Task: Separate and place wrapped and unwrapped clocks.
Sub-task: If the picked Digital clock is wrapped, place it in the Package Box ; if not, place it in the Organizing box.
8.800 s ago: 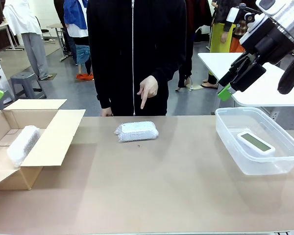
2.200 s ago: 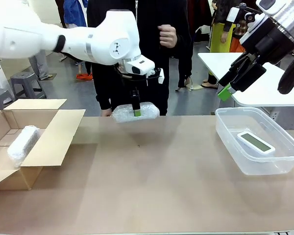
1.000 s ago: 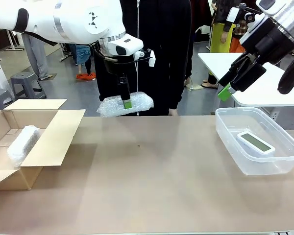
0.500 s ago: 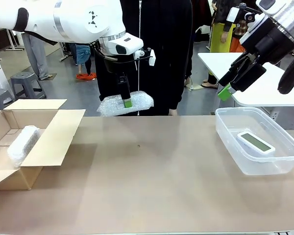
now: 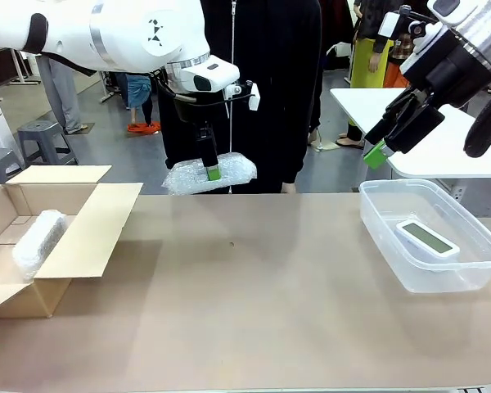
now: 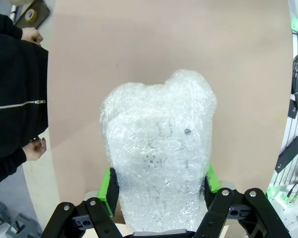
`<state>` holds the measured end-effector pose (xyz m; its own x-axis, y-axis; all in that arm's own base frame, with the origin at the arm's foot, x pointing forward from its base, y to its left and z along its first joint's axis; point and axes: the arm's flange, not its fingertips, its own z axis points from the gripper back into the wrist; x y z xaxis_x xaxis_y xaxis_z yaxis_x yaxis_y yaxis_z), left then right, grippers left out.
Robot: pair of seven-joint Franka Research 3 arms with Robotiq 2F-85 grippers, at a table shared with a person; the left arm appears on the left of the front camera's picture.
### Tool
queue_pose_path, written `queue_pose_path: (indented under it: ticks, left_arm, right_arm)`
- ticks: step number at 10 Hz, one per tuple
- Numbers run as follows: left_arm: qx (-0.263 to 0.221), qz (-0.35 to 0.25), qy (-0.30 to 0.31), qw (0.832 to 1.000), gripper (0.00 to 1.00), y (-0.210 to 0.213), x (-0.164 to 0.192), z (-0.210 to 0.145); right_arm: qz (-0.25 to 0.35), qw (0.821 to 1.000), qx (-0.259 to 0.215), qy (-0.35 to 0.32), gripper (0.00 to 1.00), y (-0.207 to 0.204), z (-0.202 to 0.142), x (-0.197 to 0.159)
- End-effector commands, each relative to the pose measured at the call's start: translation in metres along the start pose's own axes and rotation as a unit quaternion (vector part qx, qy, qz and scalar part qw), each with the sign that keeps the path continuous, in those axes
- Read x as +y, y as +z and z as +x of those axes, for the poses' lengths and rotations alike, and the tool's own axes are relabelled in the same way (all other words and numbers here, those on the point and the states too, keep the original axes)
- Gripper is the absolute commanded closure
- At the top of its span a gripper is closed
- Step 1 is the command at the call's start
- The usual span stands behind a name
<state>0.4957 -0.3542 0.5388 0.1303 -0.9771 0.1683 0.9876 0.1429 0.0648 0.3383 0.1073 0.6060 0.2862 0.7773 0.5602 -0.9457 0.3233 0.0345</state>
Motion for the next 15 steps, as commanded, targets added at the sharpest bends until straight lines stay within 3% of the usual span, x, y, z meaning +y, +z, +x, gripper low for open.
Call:
queue_pose_path:
  ticks: [1,2,5,6,7,8,11,12,14,15]
  left_arm:
    - [0.002,0.01,0.107,0.994,0.19,0.024,0.008,-0.023]
    - [0.015,0.027,0.19,0.981,0.19,0.046,0.016,-0.052]
    - [0.018,0.02,0.394,0.919,0.19,0.07,0.026,-0.149]
    - [0.032,0.023,0.462,0.886,0.19,0.07,0.021,-0.177]
    - [0.05,0.041,0.546,0.835,0.19,0.061,0.022,-0.209]
    - [0.075,0.043,0.593,0.801,0.19,0.047,0.024,-0.24]
    - [0.105,0.095,0.668,0.73,0.19,0.011,0.039,-0.328]
    - [0.118,0.094,0.656,0.739,0.19,-0.002,0.048,-0.346]
    - [0.108,0.085,0.671,0.729,0.19,-0.029,0.064,-0.38]
    - [0.111,0.07,0.668,0.733,0.19,-0.038,0.066,-0.385]
  right_arm:
    - [0.006,1.0,-0.007,0.003,0.0,-0.001,0.0,-0.001]
    - [0.006,1.0,-0.007,0.003,0.0,-0.001,0.0,-0.001]
    - [0.006,1.0,-0.007,0.003,0.0,-0.001,0.0,-0.001]
    - [0.006,1.0,-0.007,0.003,0.0,-0.001,0.0,-0.001]
    - [0.006,1.0,-0.007,0.003,0.0,-0.001,0.0,-0.001]
    - [0.006,1.0,-0.007,0.003,0.0,-0.001,0.0,-0.001]
    - [0.006,1.0,-0.007,0.003,0.0,-0.001,0.0,-0.001]
    - [0.006,1.0,-0.007,0.003,0.0,-0.001,0.0,-0.001]
    - [0.006,1.0,-0.007,0.003,0.0,-0.001,0.0,-0.001]
    - [0.006,1.0,-0.007,0.003,0.0,-0.001,0.0,-0.001]
